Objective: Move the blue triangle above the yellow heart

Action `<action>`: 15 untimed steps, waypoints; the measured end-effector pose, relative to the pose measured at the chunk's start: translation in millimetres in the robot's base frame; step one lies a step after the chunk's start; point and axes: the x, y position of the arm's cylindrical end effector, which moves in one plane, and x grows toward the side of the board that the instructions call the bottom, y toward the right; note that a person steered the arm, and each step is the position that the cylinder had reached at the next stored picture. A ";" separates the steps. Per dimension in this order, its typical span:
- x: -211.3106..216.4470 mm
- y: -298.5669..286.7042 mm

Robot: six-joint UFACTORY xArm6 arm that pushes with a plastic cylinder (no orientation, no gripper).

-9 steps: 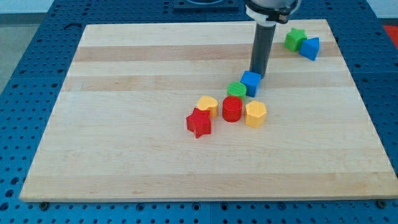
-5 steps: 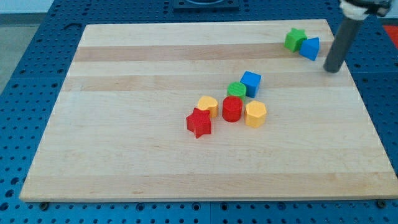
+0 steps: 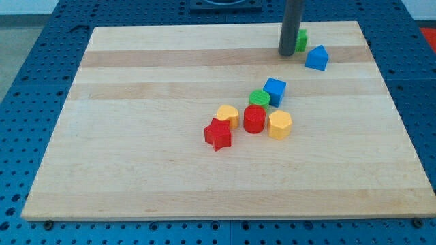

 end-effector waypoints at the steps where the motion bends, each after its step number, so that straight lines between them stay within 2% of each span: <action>1: -10.2 43.3; 3: 0.5 120.8; 4: 29.8 115.2; 5: 49.2 74.3; 6: 50.5 25.1; 9: 26.3 32.5; 10: 23.5 0.2; 12: 55.1 -94.0; 14: 65.1 -144.8; 15: 60.8 -149.1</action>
